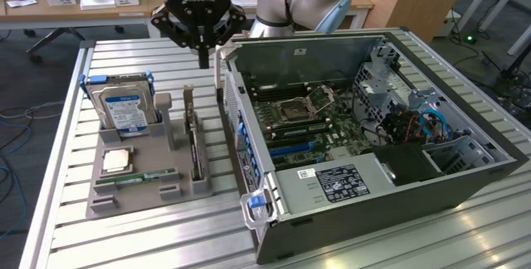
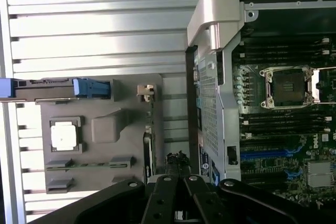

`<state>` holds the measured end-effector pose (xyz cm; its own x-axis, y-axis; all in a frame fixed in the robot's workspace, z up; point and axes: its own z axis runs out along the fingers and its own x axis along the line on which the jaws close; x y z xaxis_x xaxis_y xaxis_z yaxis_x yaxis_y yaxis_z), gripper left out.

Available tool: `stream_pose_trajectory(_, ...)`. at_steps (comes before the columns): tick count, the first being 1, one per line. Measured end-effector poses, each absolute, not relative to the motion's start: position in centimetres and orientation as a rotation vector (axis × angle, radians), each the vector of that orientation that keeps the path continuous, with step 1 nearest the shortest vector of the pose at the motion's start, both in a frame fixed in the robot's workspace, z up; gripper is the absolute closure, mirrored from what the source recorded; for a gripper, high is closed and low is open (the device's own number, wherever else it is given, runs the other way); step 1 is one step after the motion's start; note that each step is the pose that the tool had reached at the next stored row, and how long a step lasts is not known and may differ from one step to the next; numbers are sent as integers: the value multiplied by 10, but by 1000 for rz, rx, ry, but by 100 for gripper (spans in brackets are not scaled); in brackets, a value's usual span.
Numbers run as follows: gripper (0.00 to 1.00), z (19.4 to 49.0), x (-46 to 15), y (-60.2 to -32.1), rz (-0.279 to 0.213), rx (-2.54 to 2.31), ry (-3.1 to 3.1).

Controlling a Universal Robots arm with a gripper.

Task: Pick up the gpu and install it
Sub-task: 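Reach for the gpu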

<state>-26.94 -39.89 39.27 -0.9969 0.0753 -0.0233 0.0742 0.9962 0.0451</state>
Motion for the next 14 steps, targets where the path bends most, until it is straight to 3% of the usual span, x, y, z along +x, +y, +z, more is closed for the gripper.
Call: stream_pose_trajectory(14, 89, 393, -291, -399, 69, 117, 3114)
